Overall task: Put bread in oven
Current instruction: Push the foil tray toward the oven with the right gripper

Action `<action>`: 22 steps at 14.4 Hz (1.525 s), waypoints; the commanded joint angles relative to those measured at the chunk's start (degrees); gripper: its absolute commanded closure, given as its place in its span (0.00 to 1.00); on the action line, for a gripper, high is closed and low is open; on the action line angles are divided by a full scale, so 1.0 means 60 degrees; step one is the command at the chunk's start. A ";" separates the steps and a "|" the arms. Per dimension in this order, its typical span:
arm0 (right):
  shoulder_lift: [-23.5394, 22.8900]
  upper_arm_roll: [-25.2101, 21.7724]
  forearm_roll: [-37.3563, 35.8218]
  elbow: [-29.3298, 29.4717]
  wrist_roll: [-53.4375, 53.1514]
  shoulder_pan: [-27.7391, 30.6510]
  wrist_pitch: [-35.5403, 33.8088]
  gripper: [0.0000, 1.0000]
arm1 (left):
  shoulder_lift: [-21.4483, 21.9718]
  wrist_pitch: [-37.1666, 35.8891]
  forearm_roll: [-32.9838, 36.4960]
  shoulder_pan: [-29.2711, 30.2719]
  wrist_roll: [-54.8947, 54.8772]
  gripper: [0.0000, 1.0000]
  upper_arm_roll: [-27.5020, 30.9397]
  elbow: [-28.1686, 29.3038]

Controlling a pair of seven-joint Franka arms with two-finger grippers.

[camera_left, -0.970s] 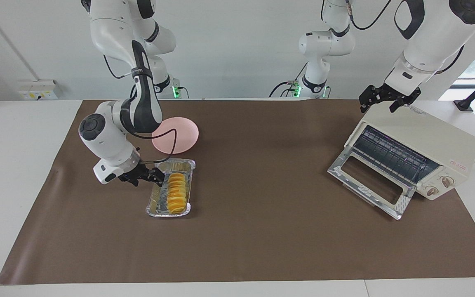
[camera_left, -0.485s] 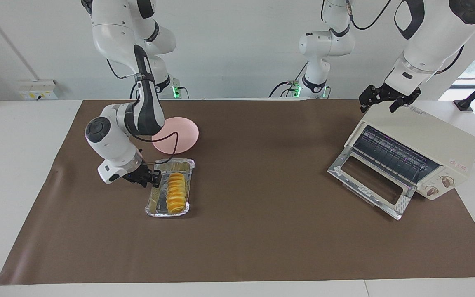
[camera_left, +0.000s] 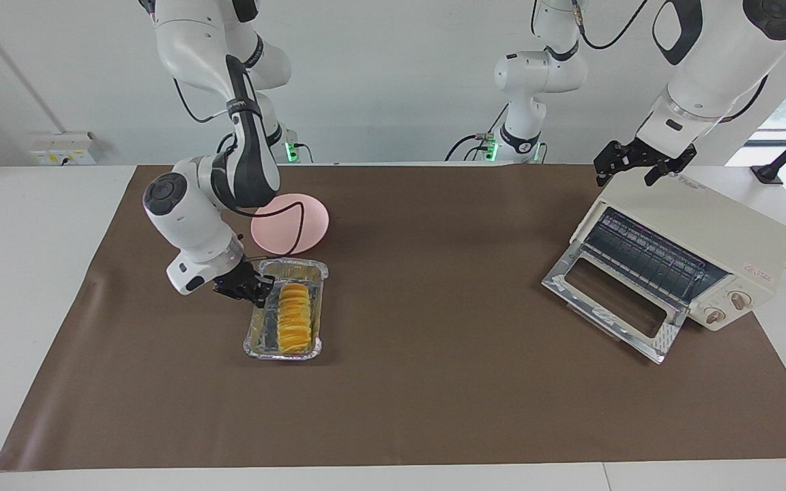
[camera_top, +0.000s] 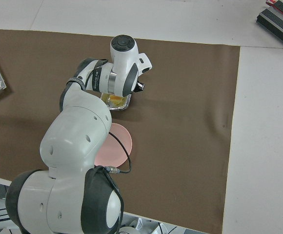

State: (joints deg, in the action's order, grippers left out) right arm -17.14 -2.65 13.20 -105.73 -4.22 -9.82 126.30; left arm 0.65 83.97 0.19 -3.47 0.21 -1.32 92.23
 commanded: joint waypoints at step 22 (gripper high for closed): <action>-0.2052 -0.0070 0.0189 0.2343 -0.4453 -0.3902 0.0795 0.00 | 0.0170 0.0097 0.0101 0.0095 -0.0109 0.00 -0.0059 0.0112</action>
State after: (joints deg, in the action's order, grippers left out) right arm -30.16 -2.75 15.18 -93.24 -31.18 -34.14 135.04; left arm 0.65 83.97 0.19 -3.47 0.21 -1.32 92.23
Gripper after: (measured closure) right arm 0.436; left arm 0.000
